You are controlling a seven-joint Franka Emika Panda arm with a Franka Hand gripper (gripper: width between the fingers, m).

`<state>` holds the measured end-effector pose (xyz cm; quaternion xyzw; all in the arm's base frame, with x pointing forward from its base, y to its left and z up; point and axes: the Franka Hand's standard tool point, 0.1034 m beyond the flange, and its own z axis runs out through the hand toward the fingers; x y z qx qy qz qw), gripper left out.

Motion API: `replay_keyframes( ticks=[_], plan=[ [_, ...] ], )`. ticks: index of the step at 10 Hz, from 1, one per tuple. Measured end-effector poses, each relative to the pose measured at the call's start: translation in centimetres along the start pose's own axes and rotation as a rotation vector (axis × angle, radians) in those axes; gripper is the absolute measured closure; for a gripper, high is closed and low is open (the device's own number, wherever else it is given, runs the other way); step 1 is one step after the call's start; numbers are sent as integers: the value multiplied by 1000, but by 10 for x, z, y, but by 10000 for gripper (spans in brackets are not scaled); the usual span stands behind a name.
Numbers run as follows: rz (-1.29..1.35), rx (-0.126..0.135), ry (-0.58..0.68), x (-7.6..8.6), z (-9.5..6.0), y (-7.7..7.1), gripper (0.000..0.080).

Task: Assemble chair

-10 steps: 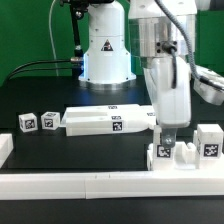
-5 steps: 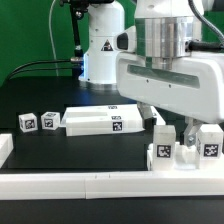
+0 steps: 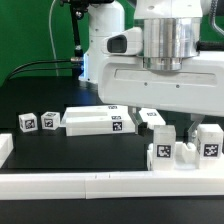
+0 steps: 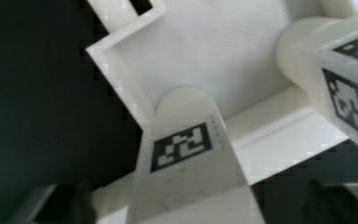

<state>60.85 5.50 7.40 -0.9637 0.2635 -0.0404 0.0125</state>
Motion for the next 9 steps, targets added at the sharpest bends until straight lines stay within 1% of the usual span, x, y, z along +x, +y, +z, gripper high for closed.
replay_keyframes(
  ticks=[1, 2, 5, 6, 8, 9],
  plan=[
    [43, 1, -1, 0, 0, 0, 415],
    [119, 1, -1, 0, 0, 0, 516],
    [455, -5, -9, -1, 0, -1, 515],
    [665, -5, -8, -1, 0, -1, 515],
    [1024, 18, -33, 0, 0, -3, 515],
    [1188, 19, -39, 0, 0, -4, 515]
  ],
)
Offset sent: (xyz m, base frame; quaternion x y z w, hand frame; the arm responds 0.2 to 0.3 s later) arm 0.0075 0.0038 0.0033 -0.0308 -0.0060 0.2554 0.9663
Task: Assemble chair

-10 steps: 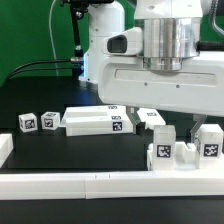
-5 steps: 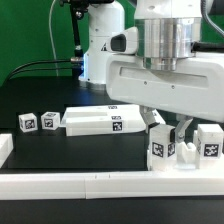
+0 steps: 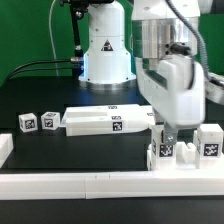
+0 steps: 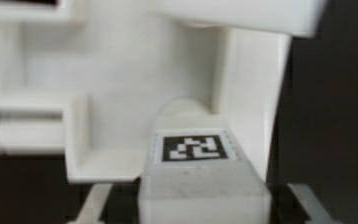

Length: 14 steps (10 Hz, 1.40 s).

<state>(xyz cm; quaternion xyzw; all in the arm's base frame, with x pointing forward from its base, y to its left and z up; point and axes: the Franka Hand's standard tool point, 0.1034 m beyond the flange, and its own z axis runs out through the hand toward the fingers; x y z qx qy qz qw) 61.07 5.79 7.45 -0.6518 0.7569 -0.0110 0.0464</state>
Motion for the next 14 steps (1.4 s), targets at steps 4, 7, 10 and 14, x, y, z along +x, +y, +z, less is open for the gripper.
replay_keyframes(
  ticks=[4, 7, 10, 14],
  plan=[
    [76, -20, 0, 5, 1, 4, 514],
    [-57, -36, -8, 3, -10, 4, 280],
    [-132, -33, -21, -5, -20, 4, 158],
    [-175, -34, -20, -5, -18, 4, 151]
  ],
)
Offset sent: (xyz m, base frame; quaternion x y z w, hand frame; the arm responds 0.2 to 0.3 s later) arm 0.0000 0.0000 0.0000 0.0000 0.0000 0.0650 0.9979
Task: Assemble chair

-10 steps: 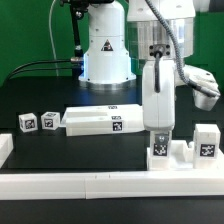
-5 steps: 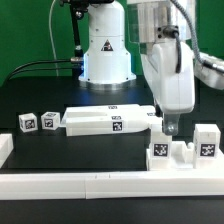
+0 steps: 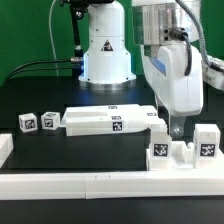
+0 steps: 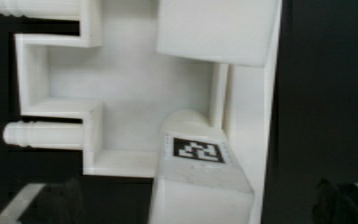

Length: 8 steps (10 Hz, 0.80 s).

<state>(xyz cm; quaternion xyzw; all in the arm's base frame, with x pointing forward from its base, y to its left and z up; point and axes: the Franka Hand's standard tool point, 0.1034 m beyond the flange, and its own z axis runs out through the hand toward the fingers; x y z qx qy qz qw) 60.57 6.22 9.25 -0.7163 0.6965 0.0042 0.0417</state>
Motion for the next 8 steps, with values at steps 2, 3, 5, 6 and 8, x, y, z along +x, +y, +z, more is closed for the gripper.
replay_keyframes(
  ticks=[2, 3, 5, 6, 8],
  plan=[
    [-299, 37, 15, -8, -6, 2, 151],
    [-440, 55, 25, -11, -7, 11, 151],
    [-590, 72, 48, -9, -4, 26, 151],
    [-625, 65, 59, -15, -3, 27, 151],
    [-787, 58, 67, -12, -3, 27, 151]
  ],
)
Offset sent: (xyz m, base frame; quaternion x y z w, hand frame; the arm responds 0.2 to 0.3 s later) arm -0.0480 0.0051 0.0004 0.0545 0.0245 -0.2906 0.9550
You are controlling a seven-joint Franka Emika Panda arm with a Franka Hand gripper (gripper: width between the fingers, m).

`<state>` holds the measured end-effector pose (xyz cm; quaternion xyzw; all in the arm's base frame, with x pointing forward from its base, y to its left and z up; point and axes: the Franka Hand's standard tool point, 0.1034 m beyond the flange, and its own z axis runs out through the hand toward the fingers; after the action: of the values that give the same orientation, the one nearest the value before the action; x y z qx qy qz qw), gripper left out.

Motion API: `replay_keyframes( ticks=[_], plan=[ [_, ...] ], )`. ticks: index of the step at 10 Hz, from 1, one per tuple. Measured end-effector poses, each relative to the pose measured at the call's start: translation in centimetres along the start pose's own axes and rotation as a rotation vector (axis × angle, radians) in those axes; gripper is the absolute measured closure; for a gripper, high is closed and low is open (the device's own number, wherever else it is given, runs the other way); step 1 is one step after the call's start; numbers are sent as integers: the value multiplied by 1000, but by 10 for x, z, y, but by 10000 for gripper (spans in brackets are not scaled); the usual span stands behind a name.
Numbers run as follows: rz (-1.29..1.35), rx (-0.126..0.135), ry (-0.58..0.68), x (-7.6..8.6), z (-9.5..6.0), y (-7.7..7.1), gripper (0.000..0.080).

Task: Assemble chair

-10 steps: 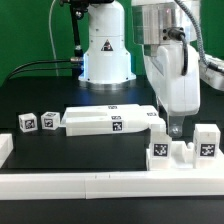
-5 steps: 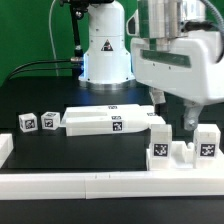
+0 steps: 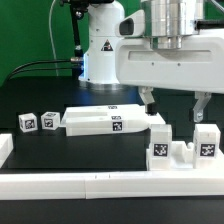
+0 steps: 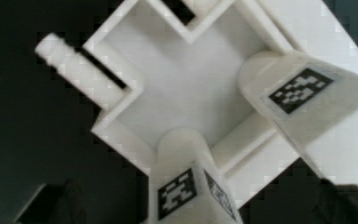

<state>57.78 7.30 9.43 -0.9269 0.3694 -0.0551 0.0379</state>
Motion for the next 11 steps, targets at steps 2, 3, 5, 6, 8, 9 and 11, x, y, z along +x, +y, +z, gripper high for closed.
replay_keyframes(
  ticks=[2, 3, 5, 6, 8, 9, 11],
  plan=[
    [-165, 0, 2, 1, 0, 1, 151],
    [-326, 7, 12, 4, -3, 5, 151],
    [-650, 14, 38, 13, -5, 13, 151],
    [-803, 14, 55, 16, -4, 17, 151],
    [-843, 14, 63, 15, -2, 18, 151],
    [-842, 14, 83, 18, -2, 18, 151],
    [-842, 12, 80, 17, 0, 19, 151]
  ],
)
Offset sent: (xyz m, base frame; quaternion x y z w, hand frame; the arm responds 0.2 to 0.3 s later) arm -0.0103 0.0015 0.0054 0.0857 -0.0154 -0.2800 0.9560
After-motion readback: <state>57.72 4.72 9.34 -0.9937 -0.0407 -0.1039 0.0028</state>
